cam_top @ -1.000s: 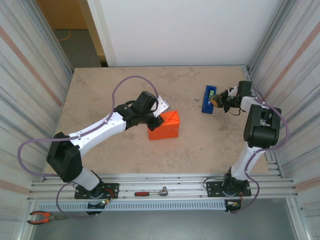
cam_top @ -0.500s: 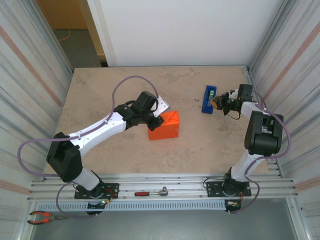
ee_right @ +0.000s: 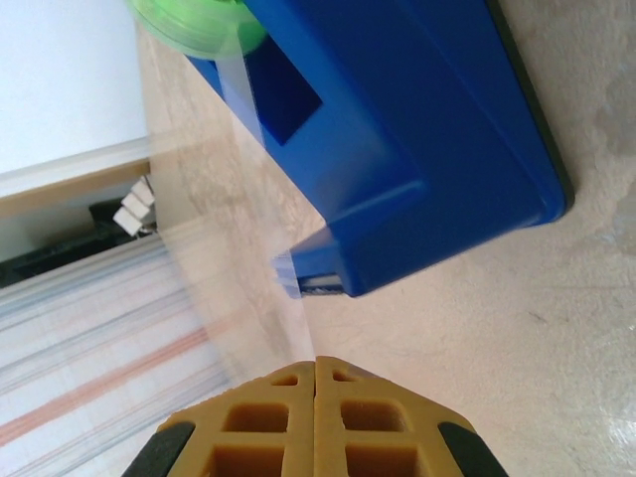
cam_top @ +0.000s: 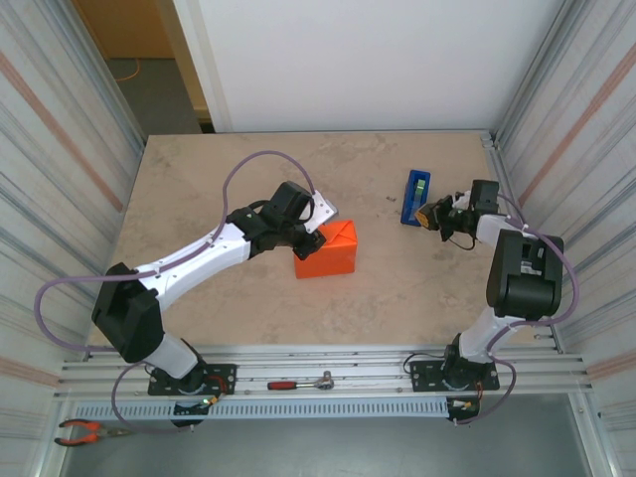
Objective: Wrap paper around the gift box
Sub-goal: Tear off the tape with the cutter.
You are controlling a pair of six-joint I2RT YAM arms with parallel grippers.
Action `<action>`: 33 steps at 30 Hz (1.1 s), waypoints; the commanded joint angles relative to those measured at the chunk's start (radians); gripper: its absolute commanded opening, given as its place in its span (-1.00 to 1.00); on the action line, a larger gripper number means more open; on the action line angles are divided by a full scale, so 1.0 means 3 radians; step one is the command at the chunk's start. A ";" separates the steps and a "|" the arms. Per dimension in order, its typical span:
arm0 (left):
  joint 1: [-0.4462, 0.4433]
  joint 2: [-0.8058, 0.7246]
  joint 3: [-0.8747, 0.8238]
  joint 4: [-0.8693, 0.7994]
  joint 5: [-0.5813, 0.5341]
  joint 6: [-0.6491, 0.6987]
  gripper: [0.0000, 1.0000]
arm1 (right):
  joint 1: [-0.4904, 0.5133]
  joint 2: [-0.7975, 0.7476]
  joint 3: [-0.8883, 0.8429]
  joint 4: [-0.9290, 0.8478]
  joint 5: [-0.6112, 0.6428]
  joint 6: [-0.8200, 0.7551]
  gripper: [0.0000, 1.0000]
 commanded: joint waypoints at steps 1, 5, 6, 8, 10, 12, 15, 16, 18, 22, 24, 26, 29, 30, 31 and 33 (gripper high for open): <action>-0.0079 0.0138 -0.0166 -0.0267 0.0159 0.0032 -0.53 | 0.0030 -0.0163 -0.0107 -0.0086 -0.0051 0.0028 -1.00; -0.0086 0.0138 -0.0165 -0.0267 0.0159 0.0033 -0.52 | 0.0020 -0.0173 -0.0174 -0.0072 -0.0037 0.0021 -1.00; -0.0084 0.0137 -0.0166 -0.0269 0.0157 0.0034 -0.53 | 0.0014 -0.0173 -0.0191 -0.0066 -0.0034 0.0021 -1.00; -0.0084 0.0141 -0.0163 -0.0268 0.0157 0.0031 -0.53 | 0.0002 -0.0174 -0.0218 -0.0055 -0.0032 0.0017 -1.00; -0.0085 0.0143 -0.0170 -0.0267 0.0159 0.0030 -0.53 | -0.0001 -0.0155 -0.0230 -0.0049 -0.0030 0.0011 -1.00; -0.0084 0.0145 -0.0169 -0.0263 0.0159 0.0029 -0.53 | -0.0011 -0.0134 -0.0239 -0.0045 -0.0023 0.0001 -1.00; -0.0084 0.0145 -0.0166 -0.0267 0.0157 0.0031 -0.52 | -0.0017 -0.0075 -0.0257 -0.0023 -0.0018 -0.0009 -1.00; -0.0084 0.0148 -0.0171 -0.0264 0.0159 0.0033 -0.53 | -0.0021 -0.0045 -0.0258 -0.0011 -0.0017 -0.0009 -1.00; -0.0084 0.0148 -0.0171 -0.0267 0.0157 0.0033 -0.52 | -0.0018 0.0010 -0.0266 0.0011 -0.0013 -0.0009 -1.00; -0.0084 0.0149 -0.0168 -0.0255 0.0154 0.0033 -0.53 | -0.0017 0.0143 -0.0257 0.0054 0.0026 -0.0010 -1.00; -0.0084 0.0148 -0.0169 -0.0253 0.0154 0.0033 -0.53 | -0.0019 0.0211 -0.0257 0.0078 0.0037 -0.0007 -1.00; -0.0084 0.0147 -0.0171 -0.0254 0.0154 0.0034 -0.53 | -0.0017 0.0288 -0.0251 0.0104 0.0058 0.0000 -1.00; -0.0085 0.0140 -0.0172 -0.0247 0.0148 0.0036 -0.53 | -0.0021 0.0399 -0.0245 0.0171 0.0060 0.0044 -1.00; -0.0083 0.0138 -0.0172 -0.0247 0.0147 0.0039 -0.53 | -0.0022 0.0433 -0.0245 0.0196 0.0059 0.0065 -1.00; -0.0084 0.0138 -0.0173 -0.0252 0.0142 0.0039 -0.53 | -0.0018 0.0474 -0.0248 0.0224 0.0053 0.0089 -1.00; -0.0087 0.0138 -0.0179 -0.0249 0.0145 0.0037 -0.53 | -0.0017 0.0535 -0.0259 0.0302 0.0033 0.0145 -1.00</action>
